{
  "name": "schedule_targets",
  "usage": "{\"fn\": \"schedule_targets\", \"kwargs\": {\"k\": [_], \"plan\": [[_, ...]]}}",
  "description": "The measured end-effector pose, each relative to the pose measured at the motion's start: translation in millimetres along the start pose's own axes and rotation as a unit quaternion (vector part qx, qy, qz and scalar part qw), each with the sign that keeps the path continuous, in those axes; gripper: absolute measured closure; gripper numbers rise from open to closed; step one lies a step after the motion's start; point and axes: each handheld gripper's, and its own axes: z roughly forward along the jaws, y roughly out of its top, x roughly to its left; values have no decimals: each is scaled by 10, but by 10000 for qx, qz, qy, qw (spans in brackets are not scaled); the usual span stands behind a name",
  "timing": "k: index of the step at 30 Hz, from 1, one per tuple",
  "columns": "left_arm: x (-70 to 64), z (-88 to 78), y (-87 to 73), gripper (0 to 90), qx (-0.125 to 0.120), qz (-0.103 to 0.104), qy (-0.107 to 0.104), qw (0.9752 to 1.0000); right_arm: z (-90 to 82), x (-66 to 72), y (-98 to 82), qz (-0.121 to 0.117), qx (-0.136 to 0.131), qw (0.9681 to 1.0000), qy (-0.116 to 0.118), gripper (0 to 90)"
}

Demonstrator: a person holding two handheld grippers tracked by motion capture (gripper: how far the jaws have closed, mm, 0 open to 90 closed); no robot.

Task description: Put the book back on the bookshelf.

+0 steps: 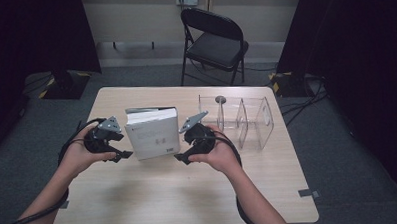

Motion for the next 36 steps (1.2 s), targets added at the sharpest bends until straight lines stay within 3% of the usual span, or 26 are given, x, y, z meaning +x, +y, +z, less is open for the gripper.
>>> {"fn": "schedule_targets", "kwargs": {"k": [4, 12, 36], "plan": [[-11, 28, -45, 239, 9, -13, -6, 10000, 0, -43, 34, -6, 43, 10000, -14, 210], [-37, 85, -172, 209, 12, -124, 181, 9998, -16, -122, 144, -64, 86, 9999, -82, 209], [-96, 154, -421, 202, -91, -405, 68, 9991, -53, -349, 370, -31, 139, 9999, -79, 211]]}}
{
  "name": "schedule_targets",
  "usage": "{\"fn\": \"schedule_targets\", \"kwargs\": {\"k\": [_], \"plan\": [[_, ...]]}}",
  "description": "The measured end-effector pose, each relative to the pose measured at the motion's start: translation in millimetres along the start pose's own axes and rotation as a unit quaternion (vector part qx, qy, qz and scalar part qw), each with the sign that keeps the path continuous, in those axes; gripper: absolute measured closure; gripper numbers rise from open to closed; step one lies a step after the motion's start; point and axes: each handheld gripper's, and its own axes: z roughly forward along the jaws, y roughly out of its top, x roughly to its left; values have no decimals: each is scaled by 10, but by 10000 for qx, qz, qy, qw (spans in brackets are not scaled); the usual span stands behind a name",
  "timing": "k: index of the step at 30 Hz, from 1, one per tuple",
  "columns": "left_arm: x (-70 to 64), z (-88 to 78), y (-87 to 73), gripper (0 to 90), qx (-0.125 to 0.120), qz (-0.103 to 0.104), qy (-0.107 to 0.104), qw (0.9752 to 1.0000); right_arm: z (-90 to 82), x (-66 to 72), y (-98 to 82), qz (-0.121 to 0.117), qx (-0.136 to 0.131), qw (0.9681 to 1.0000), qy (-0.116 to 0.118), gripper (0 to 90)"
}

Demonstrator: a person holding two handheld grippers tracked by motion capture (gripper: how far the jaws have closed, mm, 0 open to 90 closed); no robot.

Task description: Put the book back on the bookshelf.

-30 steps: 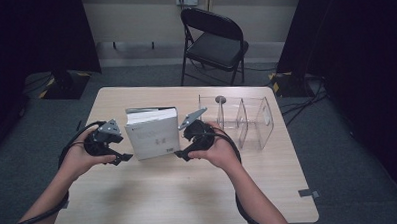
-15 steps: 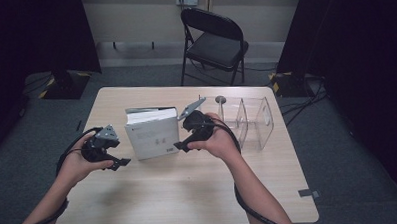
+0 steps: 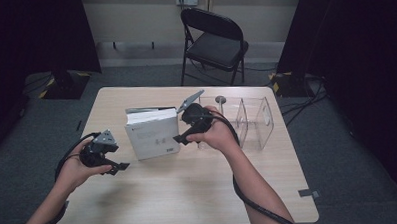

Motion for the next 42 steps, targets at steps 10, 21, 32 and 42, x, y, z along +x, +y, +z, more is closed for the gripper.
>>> {"fn": "schedule_targets", "kwargs": {"k": [10, 21, 32, 42], "plan": [[-80, 124, -125, 201, 58, -54, -148, 9999, -19, -65, 134, -123, 14, 9999, -25, 209], [-171, 269, -223, 201, 150, -28, -297, 9994, 14, -133, 247, -180, 32, 9998, -18, 208], [-231, 377, -347, 202, 182, -92, -400, 9990, 73, -176, 369, -270, 137, 9995, -39, 207], [-260, 462, -404, 201, 204, -59, -480, 9986, 251, -140, 512, -721, 103, 9972, 194, 254]]}}
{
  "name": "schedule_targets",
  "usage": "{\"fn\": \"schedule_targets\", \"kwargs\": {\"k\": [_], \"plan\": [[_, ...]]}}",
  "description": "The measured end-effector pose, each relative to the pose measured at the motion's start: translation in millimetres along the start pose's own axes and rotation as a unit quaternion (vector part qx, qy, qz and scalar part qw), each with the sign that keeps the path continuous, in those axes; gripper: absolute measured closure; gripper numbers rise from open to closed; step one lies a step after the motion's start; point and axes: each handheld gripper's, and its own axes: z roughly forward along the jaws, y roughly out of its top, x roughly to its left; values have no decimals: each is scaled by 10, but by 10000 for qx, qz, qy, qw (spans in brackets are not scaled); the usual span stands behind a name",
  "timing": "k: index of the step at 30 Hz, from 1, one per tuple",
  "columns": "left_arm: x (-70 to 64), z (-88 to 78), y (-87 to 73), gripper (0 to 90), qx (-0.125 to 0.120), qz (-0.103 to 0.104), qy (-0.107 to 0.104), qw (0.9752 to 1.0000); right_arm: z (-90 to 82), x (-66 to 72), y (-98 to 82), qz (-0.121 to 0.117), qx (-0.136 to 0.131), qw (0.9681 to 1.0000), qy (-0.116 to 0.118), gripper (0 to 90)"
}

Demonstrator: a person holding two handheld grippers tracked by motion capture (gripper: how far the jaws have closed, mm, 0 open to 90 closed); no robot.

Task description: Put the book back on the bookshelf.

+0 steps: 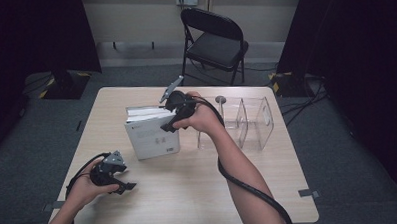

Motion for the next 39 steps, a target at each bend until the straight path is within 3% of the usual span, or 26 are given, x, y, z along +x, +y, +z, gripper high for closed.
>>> {"fn": "schedule_targets", "kwargs": {"k": [4, 6, 7, 9, 10, 13, 16, 20, 25, 29, 35, 39], "plan": [[-11, 13, -10, 201, 54, 15, 33, 10000, 24, 33, 34, -92, 186, 9998, -7, 289], [-12, 20, -17, 201, 15, 40, -9, 10000, -35, 28, 35, -106, 220, 9994, 229, 406], [-12, 20, -17, 201, 15, 40, -9, 10000, -35, 28, 35, -106, 220, 9994, 229, 406], [-22, 32, -15, 201, -17, 33, 30, 10000, -101, 110, 53, -90, 358, 9983, 458, 507], [-22, 32, -15, 201, -17, 33, 30, 10000, -113, 143, 54, -66, 382, 9981, 486, 514], [-37, 58, -12, 201, -39, 61, -84, 9999, -130, 236, 63, -82, 437, 9983, 374, 518], [-64, 81, -19, 201, -78, 85, -24, 9999, -172, 302, 62, 64, 636, 9973, 348, 519], [-69, 96, -18, 199, -164, 130, -24, 9998, -245, 341, -13, 180, 682, 9968, 379, 518], [-73, 131, -21, 190, -307, 131, 60, 9994, -302, 366, -100, 235, 603, 9972, 363, 508], [-92, 153, -25, 158, -321, 229, 85, 9992, -298, 346, -145, 465, 440, 9974, 320, 485], [-97, 158, -41, 147, -367, 280, 114, 9989, -260, 323, -136, 746, 391, 9961, 266, 461], [-95, 162, -61, 143, -458, 286, 82, 9985, -222, 325, -109, 756, 397, 9960, 244, 447]]}}
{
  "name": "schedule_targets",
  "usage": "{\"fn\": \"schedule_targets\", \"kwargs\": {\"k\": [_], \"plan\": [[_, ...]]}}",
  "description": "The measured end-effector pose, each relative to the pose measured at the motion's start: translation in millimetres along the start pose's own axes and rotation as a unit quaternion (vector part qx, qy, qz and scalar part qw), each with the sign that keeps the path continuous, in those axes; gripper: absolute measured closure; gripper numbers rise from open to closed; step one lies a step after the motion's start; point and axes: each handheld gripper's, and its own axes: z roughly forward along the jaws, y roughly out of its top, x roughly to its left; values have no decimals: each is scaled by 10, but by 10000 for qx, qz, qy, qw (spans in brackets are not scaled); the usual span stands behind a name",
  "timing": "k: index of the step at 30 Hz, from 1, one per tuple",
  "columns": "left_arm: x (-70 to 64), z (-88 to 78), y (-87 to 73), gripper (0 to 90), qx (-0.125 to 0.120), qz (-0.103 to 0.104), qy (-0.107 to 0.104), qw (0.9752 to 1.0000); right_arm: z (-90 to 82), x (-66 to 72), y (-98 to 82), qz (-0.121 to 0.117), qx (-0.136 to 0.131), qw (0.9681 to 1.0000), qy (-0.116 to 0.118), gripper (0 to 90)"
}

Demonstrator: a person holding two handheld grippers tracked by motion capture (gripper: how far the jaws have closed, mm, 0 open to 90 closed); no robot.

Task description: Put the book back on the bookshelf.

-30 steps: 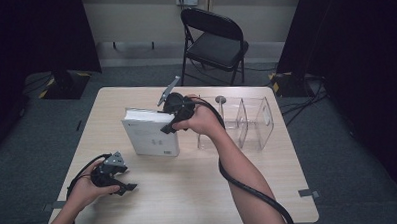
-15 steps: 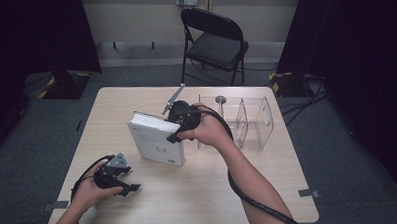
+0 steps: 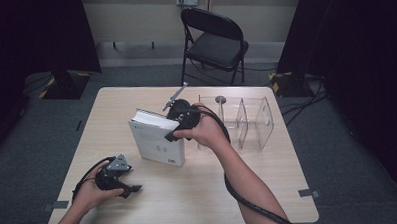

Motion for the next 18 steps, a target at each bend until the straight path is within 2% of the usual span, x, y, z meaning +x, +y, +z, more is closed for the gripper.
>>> {"fn": "schedule_targets", "kwargs": {"k": [2, 4, 5, 12, 13, 18], "plan": [[7, -4, -22, 142, -69, 28, -29, 10000, 59, 15, 41, -26, 93, 9999, -35, 445], [17, -14, -21, 141, -27, 73, -93, 9999, 84, 18, 54, -87, 85, 9999, -47, 444], [14, -11, -32, 141, -86, 65, -68, 9999, 120, 31, 77, -42, 158, 9998, -78, 431], [15, -8, -50, 122, -146, 105, -101, 9998, 200, -9, 83, 7, 141, 9999, 14, 423], [15, -7, -50, 121, -141, 119, -102, 9998, 208, -13, 90, 6, 153, 9998, 97, 429], [16, -5, -49, 117, -140, 115, -119, 9998, 245, 8, 130, -212, 287, 9994, -32, 401]]}}
